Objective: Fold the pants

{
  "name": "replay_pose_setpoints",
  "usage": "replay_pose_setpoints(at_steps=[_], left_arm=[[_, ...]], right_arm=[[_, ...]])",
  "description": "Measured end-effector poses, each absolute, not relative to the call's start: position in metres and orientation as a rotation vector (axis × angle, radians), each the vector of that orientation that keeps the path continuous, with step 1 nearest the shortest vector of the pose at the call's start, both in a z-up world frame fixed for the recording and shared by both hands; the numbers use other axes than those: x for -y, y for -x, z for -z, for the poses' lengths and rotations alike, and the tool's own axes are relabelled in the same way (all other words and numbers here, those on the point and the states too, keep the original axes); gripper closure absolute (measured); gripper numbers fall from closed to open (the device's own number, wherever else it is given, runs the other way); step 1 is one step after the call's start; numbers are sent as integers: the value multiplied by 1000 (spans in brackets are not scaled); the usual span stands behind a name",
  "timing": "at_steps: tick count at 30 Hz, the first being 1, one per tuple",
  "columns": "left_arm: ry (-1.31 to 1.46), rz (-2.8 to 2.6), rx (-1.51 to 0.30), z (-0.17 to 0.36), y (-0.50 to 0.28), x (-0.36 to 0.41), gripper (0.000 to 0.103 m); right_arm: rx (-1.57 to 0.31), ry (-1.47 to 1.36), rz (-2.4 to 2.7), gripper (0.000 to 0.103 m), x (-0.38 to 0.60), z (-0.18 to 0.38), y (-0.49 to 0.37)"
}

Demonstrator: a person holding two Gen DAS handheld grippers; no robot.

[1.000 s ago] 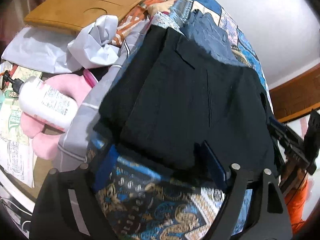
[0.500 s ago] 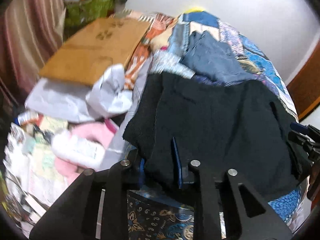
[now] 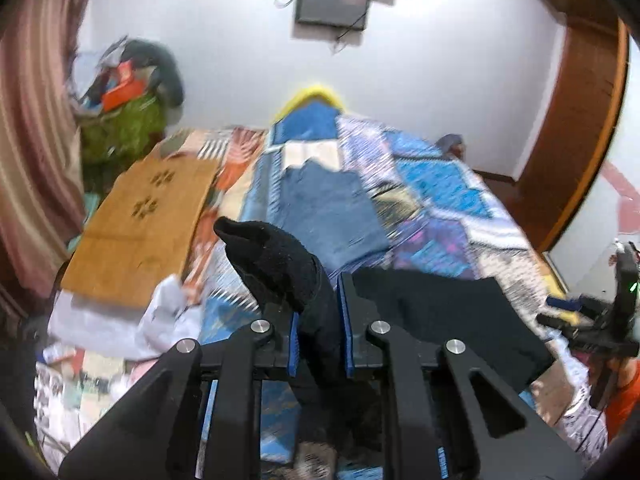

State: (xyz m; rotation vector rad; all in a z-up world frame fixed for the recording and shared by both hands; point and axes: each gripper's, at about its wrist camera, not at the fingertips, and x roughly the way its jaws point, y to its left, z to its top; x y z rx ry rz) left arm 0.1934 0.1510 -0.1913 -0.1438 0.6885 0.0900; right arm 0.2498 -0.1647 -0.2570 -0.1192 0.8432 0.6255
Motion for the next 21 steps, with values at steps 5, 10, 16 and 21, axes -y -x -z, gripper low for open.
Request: replay_pose_setpoints(at_steps=[5,10,16,21], left_arm=[[106,-14,-675,168,-216,-103,90],[60,49,-693,160,-239,-52,91],[30,203,-767,171,-267,22,93],[-2,316,-825,198,-284,85,94]], right_arm=[[-873,108,-569,49,206,276,-247],[-951,86,-588,50,225,310,-246],[-947,13,-631,50,231,321,-246],[-931,6,-652,49,230,323,-246]])
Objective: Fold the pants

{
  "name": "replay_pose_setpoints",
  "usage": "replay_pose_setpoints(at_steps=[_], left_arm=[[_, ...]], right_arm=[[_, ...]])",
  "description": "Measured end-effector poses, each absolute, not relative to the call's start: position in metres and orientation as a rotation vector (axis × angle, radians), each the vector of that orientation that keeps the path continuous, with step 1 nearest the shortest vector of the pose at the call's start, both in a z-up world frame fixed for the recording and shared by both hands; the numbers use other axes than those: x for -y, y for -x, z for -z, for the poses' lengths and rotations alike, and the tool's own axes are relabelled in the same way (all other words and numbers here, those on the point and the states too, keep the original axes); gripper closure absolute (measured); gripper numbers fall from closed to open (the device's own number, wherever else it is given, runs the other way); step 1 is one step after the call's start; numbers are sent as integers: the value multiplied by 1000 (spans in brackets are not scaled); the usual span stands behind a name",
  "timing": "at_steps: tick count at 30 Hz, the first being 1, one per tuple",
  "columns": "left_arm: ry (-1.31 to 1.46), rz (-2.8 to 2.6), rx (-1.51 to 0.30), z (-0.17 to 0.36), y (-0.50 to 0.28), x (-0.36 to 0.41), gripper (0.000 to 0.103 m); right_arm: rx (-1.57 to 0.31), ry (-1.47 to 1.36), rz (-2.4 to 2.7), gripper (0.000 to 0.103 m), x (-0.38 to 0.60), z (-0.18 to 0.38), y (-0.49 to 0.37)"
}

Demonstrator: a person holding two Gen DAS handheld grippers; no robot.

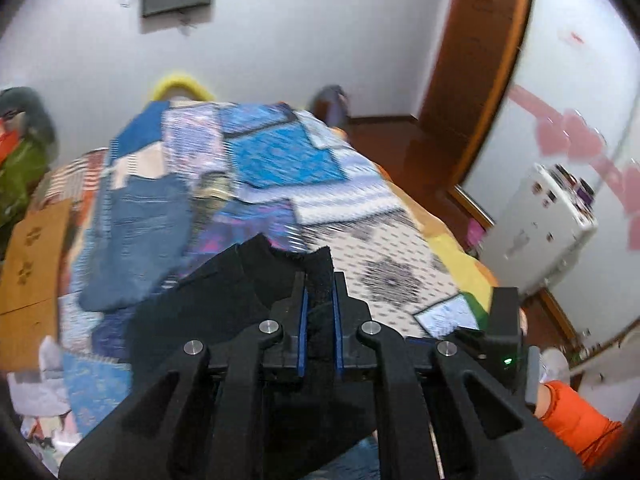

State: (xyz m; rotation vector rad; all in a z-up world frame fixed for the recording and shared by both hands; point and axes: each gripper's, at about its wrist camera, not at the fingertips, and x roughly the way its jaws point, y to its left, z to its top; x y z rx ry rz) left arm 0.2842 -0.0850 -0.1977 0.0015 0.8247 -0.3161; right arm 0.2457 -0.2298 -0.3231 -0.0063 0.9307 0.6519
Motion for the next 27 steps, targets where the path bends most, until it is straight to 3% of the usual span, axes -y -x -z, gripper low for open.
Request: replay_pose_setpoints(at_steps=[9,13,16,18,20,27], left_arm=[[-131,414,-983,268,-288,154,94],[-122,441,-1022,274,-284,155,91],[-136,420,-957,253,-276,146,81],[-131,388,-890,231,-272,131,59],[-129,340,-831,213,-271,112,50],[-254,79,-843,217,-314,27,42]], right_arm=[[-927,-19,-656,50,237,323,-243],[-918,-27,-640,49,248,317,-236],[-912,-17,-621,49,257,309,-228],[-907,3,-616,49,261,304,-221],[-902,14,-616,49,262,301,-216],[-903,44,-638,46,255,298,-199]])
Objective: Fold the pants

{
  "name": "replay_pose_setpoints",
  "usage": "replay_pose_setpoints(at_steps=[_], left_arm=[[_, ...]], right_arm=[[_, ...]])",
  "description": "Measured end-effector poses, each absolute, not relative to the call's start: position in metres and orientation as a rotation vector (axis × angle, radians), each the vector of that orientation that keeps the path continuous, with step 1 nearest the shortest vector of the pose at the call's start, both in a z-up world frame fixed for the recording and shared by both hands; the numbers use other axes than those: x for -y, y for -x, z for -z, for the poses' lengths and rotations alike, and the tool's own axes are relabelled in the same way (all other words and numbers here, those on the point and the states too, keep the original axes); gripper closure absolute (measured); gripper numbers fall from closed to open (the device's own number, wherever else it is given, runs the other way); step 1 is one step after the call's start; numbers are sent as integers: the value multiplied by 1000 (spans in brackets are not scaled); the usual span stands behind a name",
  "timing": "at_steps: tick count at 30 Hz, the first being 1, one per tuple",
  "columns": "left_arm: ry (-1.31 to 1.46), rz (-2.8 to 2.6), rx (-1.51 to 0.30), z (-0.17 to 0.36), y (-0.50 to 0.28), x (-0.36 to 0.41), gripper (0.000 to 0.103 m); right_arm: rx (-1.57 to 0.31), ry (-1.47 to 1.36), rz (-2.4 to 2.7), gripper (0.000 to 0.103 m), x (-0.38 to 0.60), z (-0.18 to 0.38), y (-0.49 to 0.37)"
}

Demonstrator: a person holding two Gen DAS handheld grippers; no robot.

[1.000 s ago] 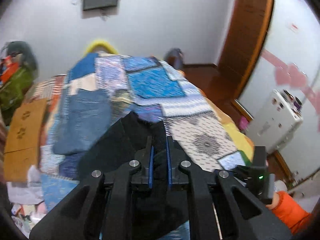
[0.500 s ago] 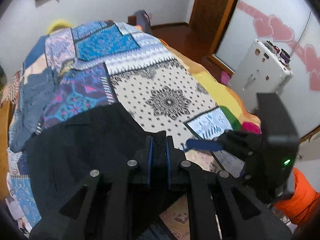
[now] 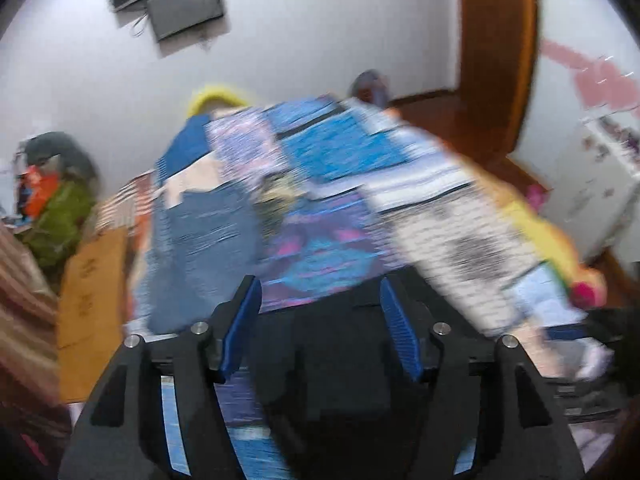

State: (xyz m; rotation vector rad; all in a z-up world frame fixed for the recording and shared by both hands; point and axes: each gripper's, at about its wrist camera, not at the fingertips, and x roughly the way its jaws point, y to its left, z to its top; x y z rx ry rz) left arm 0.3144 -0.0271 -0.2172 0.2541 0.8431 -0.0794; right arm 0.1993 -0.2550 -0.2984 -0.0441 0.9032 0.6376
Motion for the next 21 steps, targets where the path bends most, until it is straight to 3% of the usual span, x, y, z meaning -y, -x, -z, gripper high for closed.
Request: replay_pose_setpoints(at_steps=[12,21], left_arm=[[-381,8,-1141,344,-401,-41,41],[-351,49,-1147,342,-341,-62,40]], right_arm=[[-945,23,-656,43,234,315,-219],[-935,76,-533,43,237,311,-278]])
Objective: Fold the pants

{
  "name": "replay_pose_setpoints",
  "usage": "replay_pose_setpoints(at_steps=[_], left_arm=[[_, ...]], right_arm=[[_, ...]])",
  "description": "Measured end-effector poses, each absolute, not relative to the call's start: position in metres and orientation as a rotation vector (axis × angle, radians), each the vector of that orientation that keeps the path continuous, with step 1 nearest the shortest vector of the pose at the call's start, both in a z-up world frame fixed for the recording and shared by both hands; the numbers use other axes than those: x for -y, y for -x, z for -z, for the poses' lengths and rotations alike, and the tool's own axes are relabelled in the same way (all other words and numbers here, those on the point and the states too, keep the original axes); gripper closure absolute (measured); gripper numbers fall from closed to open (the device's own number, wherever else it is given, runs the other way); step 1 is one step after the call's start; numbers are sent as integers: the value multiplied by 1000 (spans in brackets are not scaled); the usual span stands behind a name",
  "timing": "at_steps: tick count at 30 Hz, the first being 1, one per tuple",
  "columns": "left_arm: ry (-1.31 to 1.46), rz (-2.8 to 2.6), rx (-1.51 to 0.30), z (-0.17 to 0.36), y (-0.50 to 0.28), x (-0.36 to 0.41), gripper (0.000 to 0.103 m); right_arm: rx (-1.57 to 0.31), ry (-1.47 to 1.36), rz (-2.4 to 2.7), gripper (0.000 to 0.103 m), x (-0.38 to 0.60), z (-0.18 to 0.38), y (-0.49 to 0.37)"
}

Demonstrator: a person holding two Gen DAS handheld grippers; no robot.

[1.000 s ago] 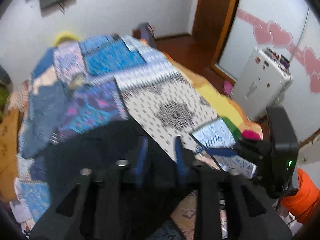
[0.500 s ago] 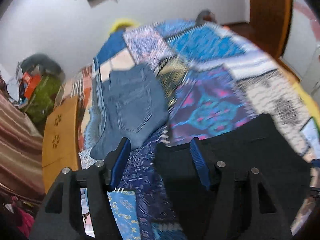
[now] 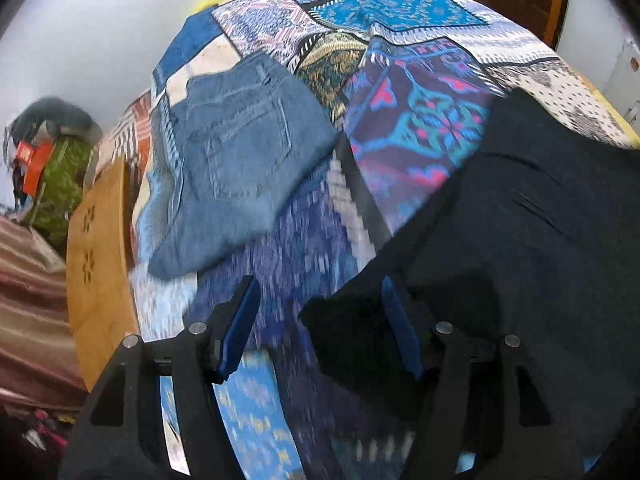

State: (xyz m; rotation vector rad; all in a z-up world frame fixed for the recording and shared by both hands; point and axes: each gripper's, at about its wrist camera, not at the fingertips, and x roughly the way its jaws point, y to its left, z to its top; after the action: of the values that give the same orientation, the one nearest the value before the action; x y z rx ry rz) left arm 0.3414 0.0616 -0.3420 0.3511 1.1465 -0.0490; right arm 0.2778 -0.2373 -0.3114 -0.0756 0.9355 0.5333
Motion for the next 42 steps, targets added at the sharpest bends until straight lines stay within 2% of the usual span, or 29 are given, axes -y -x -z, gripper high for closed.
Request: replay_pose_setpoints(at_steps=[8,12,18,24,25,30,32,35,40,42], left_arm=[[-186,84,-1103,330,-238,-51,40],[-178,11,-1032,305,-213,-50,41],[-143,44,-881,243,-213,-39,41],[-128,180,-886,241,-250,0,41],[-141,212,-901,248,-257,10,43],[-156,314,-1046,300,-282,32,70],[-190,312,-1058,317,-283,33,75],[-232,343,-1017,321,-270,31,77],[-306,306,-981,317,-247,25,78],[-307,283,-968,313,-236,16,74]], right_arm=[[-878,26,-461,44,282,291,-269],[-854,44,-460,44,290,274,-250],[-797,68,-570,44,273,247,-230],[-769,67,-740,44,224,240,-229],[-772,75,-760,44,215,242,-230],[-849,149,-823,46,174,272,-245],[-890,176,-825,47,170,290,-249],[-920,176,-828,53,175,305,-247],[-913,168,-793,55,194,302,-232],[-907,170,-762,54,203,299,-226]])
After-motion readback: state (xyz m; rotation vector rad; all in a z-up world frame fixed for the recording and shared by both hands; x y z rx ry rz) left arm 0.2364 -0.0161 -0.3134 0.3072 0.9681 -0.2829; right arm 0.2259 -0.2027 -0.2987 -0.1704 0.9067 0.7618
